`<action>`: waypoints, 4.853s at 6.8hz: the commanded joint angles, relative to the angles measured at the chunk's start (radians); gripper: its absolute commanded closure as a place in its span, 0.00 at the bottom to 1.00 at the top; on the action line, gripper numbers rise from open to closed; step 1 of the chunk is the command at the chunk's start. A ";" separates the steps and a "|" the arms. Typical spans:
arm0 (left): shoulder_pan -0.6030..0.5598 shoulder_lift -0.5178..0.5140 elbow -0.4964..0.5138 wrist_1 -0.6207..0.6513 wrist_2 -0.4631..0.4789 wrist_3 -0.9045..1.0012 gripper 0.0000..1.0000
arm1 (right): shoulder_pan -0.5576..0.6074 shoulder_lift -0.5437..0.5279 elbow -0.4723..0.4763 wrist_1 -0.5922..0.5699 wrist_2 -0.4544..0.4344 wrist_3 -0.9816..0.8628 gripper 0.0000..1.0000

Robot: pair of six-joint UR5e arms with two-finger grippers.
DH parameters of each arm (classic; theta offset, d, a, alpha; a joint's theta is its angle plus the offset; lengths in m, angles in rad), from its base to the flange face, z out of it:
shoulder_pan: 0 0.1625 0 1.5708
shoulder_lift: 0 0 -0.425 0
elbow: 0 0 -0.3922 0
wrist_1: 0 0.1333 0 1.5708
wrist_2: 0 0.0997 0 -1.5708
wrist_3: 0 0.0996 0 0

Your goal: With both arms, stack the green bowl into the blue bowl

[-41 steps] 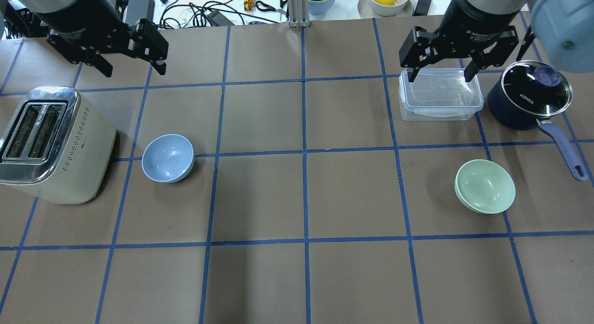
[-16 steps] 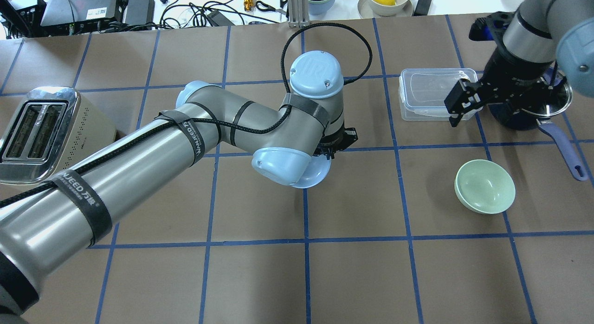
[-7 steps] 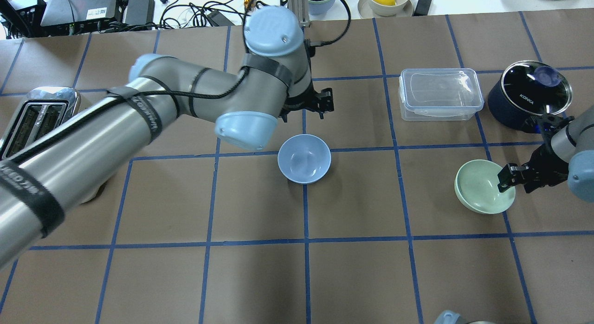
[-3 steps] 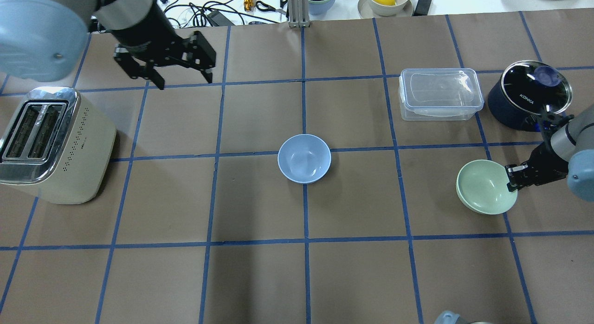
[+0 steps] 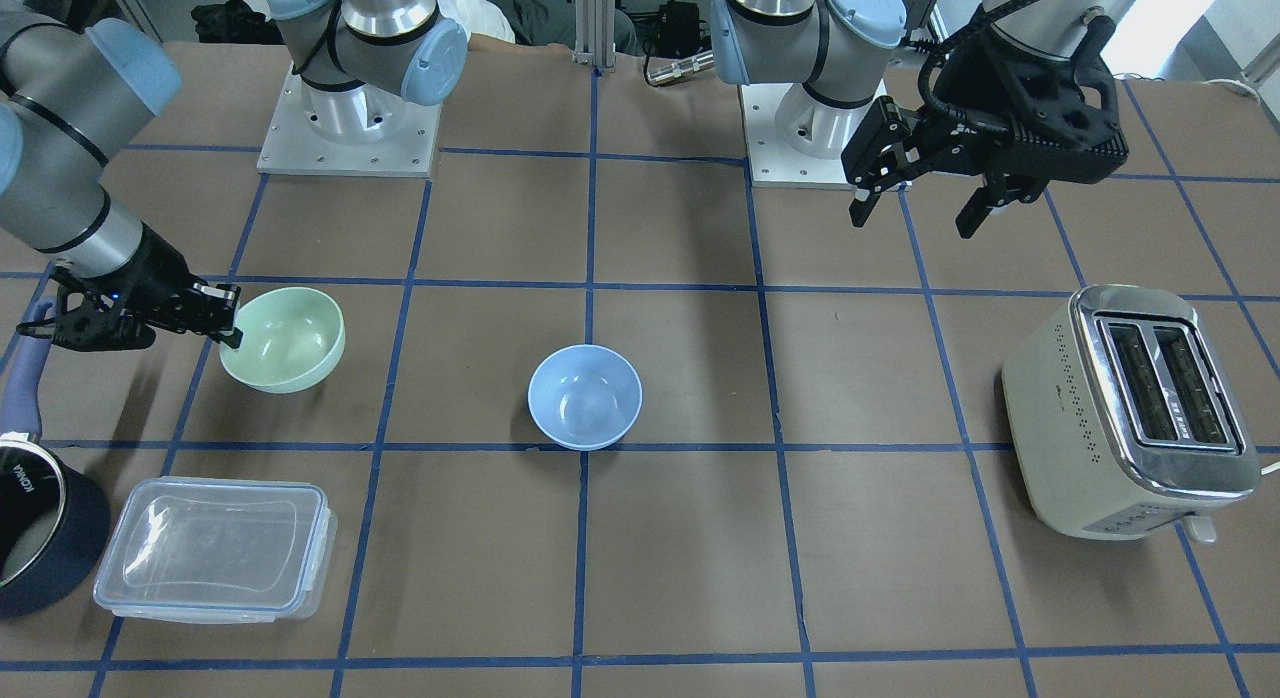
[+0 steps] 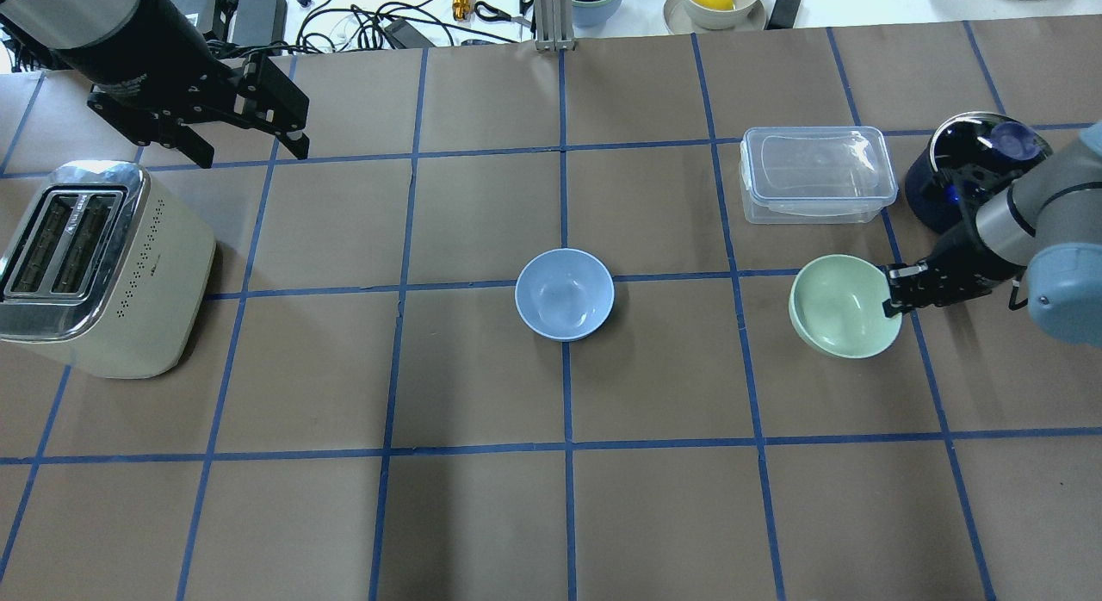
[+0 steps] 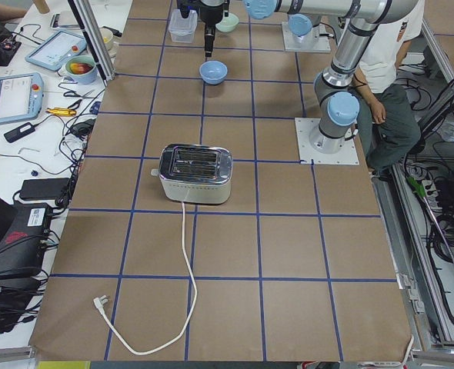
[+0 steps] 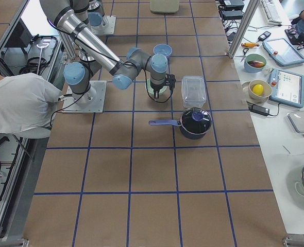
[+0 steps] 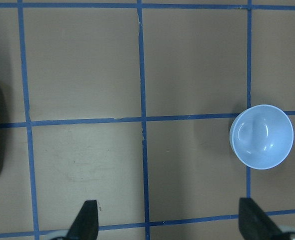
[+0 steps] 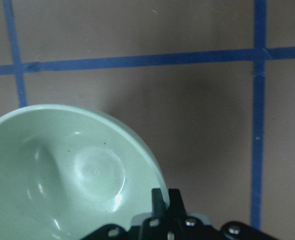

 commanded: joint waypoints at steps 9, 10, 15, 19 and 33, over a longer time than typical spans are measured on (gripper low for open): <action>-0.032 -0.006 -0.034 0.109 0.079 -0.082 0.00 | 0.629 0.224 -0.222 -0.042 0.044 0.742 1.00; -0.032 -0.006 -0.037 0.108 0.079 -0.083 0.00 | 0.629 0.233 -0.222 -0.050 0.047 0.744 1.00; -0.032 -0.003 -0.040 0.108 0.079 -0.083 0.00 | 0.635 0.235 -0.299 -0.034 0.018 0.745 0.00; -0.032 0.000 -0.043 0.108 0.080 -0.083 0.00 | 0.612 0.135 -0.697 0.519 -0.152 0.669 0.00; -0.032 -0.002 -0.045 0.109 0.076 -0.087 0.00 | 0.437 -0.115 -0.578 0.586 -0.177 0.486 0.00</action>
